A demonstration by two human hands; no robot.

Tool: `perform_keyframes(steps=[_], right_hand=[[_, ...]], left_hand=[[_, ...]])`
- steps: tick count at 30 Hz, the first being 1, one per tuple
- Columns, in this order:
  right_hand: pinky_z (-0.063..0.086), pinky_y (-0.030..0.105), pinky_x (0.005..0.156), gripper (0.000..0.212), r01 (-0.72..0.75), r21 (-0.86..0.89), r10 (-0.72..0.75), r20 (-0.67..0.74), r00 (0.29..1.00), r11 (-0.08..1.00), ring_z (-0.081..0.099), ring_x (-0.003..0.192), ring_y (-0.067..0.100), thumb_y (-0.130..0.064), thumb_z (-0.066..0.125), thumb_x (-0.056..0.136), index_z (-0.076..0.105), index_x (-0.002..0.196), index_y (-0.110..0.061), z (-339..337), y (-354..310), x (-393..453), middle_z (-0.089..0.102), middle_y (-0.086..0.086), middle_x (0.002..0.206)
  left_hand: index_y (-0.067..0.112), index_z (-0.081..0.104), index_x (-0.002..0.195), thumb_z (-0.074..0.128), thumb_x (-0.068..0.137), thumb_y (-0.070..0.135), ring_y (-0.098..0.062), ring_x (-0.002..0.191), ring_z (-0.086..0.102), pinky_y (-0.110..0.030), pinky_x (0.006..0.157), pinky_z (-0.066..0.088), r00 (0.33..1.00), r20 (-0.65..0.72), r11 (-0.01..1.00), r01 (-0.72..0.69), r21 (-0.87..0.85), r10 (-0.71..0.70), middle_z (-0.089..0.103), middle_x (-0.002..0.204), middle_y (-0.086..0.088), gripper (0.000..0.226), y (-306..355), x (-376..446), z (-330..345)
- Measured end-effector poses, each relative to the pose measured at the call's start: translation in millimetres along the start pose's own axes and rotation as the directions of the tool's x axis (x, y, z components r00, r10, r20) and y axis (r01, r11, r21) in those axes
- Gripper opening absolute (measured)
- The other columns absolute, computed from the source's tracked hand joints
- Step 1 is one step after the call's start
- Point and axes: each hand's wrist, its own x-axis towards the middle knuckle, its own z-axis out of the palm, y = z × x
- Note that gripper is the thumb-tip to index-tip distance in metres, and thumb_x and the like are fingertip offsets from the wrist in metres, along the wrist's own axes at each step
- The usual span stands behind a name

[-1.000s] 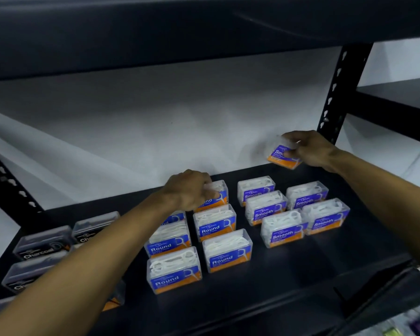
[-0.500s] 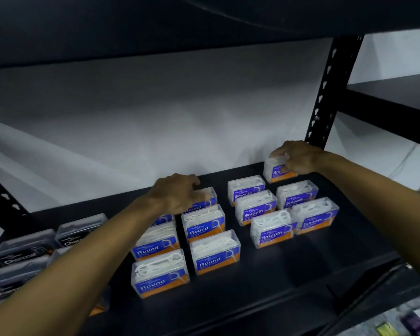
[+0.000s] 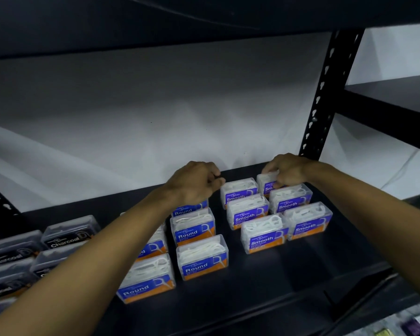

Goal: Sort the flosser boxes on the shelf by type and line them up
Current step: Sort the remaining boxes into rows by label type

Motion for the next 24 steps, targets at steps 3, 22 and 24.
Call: perform_keyframes(steps=[3,22,24], right_hand=[[0.045,0.031,0.094,0.047,0.013,0.004,-0.013,-0.001,1.000,1.000,0.050,0.117,0.018,-0.016,0.064,0.084,0.055,0.128,-0.028,1,2,-1,0.051,-0.001,0.135],[0.045,0.033,0.096,0.038,0.088,0.116,-0.088,-0.008,0.996,0.989,0.053,0.112,0.017,-0.016,0.063,0.088,0.059,0.125,-0.022,-1,16,0,0.056,0.000,0.129],[0.045,0.034,0.097,0.038,0.089,0.122,-0.089,-0.005,0.996,0.988,0.053,0.113,0.017,-0.016,0.063,0.088,0.059,0.126,-0.021,-1,15,0,0.056,0.001,0.129]], left_hand=[[0.018,0.051,0.133,0.054,0.096,0.043,-0.016,0.109,0.060,-0.034,0.094,0.049,0.998,0.061,1.000,-0.004,0.020,0.003,0.064,0.125,-0.001,0.044,12,11,7],[0.016,0.056,0.128,0.059,0.094,0.037,-0.017,0.104,0.060,-0.035,0.089,0.051,0.980,0.199,0.998,0.015,0.057,-0.026,0.062,0.125,-0.003,0.041,38,42,30],[0.016,0.056,0.128,0.059,0.094,0.037,-0.017,0.104,0.060,-0.035,0.089,0.051,0.980,0.195,0.999,0.014,0.052,-0.024,0.062,0.125,-0.004,0.041,39,42,31]])
